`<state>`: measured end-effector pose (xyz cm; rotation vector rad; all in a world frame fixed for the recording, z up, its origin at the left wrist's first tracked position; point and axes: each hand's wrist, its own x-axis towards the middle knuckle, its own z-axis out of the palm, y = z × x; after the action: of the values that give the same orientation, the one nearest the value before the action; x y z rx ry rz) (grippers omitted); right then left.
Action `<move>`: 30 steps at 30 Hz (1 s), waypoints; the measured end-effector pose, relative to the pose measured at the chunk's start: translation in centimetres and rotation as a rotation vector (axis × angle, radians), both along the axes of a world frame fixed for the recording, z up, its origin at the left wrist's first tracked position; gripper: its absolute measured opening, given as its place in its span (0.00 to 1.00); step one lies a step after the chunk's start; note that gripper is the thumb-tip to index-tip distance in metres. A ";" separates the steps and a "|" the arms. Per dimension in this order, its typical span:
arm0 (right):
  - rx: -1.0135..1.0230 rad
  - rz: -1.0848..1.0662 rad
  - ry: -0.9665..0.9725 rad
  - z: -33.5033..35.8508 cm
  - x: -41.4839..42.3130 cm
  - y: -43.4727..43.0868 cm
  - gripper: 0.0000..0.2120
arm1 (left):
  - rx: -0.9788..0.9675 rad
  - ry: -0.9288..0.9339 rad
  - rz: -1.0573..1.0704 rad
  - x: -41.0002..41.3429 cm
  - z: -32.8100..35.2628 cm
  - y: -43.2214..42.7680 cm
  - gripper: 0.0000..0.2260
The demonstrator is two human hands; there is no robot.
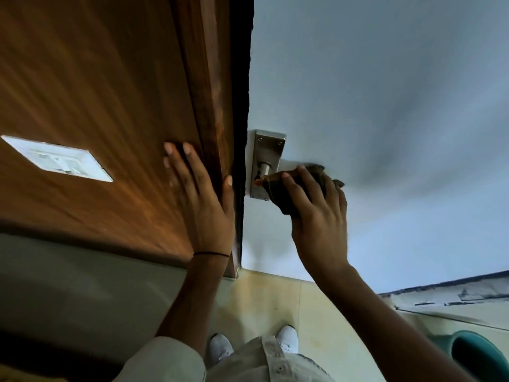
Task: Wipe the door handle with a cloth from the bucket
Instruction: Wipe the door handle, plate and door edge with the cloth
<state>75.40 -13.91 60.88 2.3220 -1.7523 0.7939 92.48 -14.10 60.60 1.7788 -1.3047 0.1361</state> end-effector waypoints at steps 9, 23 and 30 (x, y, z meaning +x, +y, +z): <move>0.020 0.063 0.020 1.4 4.9 -0.9 0.23 | 0.014 -0.041 -0.016 0.2 -0.8 -0.6 0.33; -0.007 0.118 0.036 1.1 3.4 -1.6 0.22 | -0.002 -0.034 -0.035 0.6 -0.9 -0.6 0.34; -0.056 0.099 0.021 0.5 -1.4 -1.4 0.26 | -0.033 0.019 -0.044 0.2 -0.6 -0.7 0.34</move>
<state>73.95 -15.28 61.39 2.3868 -1.5962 0.8192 92.67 -14.78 59.96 1.7188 -1.3199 0.1155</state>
